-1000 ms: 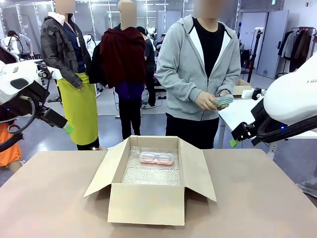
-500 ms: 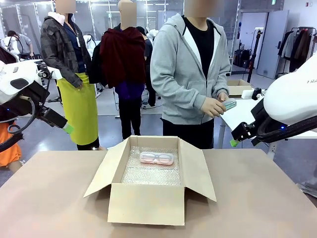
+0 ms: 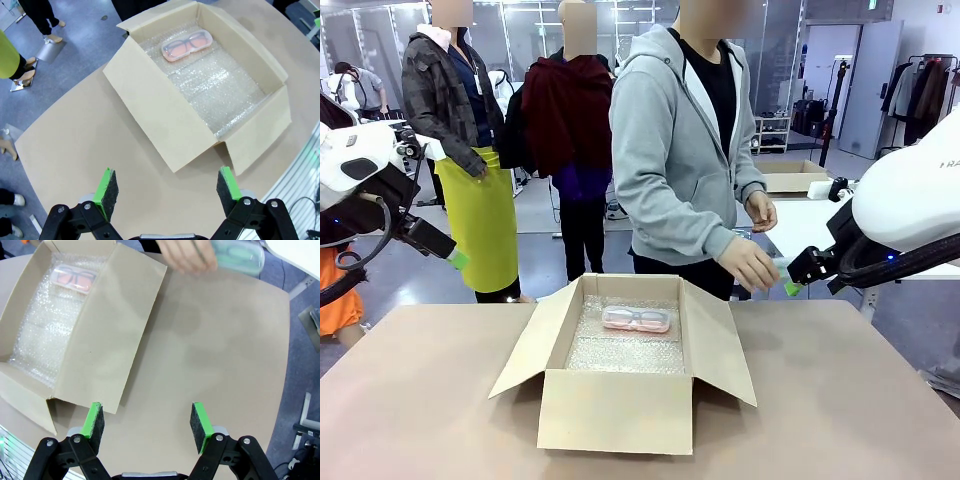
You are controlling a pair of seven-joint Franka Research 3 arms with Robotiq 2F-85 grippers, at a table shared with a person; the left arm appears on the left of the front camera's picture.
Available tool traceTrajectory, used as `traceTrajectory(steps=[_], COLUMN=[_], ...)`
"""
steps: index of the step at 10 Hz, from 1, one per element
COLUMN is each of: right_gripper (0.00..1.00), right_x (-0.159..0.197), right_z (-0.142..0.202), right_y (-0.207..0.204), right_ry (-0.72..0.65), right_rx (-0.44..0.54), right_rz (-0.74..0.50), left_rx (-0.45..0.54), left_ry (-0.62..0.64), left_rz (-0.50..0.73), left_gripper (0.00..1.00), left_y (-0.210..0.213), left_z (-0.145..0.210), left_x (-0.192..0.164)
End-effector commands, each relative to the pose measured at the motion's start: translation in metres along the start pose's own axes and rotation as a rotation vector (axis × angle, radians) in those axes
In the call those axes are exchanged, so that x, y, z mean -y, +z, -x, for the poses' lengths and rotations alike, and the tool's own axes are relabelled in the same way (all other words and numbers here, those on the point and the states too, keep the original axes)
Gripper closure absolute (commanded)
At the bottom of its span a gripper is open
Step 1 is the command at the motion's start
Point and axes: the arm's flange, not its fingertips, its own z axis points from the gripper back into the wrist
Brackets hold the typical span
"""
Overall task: Pack the glasses set securely to prepare it for shipping.
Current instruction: Put the Glasses case from the right side of the table into the Package Box.
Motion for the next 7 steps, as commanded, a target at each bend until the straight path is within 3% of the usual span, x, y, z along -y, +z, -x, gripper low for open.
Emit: traceTrajectory(steps=[1, 7], right_gripper=[0.13, 0.13], right_x=[-0.0002, -0.0002], right_z=[-0.0017, -0.0017], right_y=[-0.0021, -0.0021], right_ry=[-0.002, -0.002], right_rx=[0.011, 0.011], right_rz=[0.002, 0.002], left_rx=[0.008, 0.008], left_ry=[-0.001, -0.001], left_rz=[0.013, 0.013], left_gripper=[0.0, 0.0], left_y=[0.0017, 0.0017], left_z=[0.0008, 0.0008], left_x=[-0.0009, -0.0009])
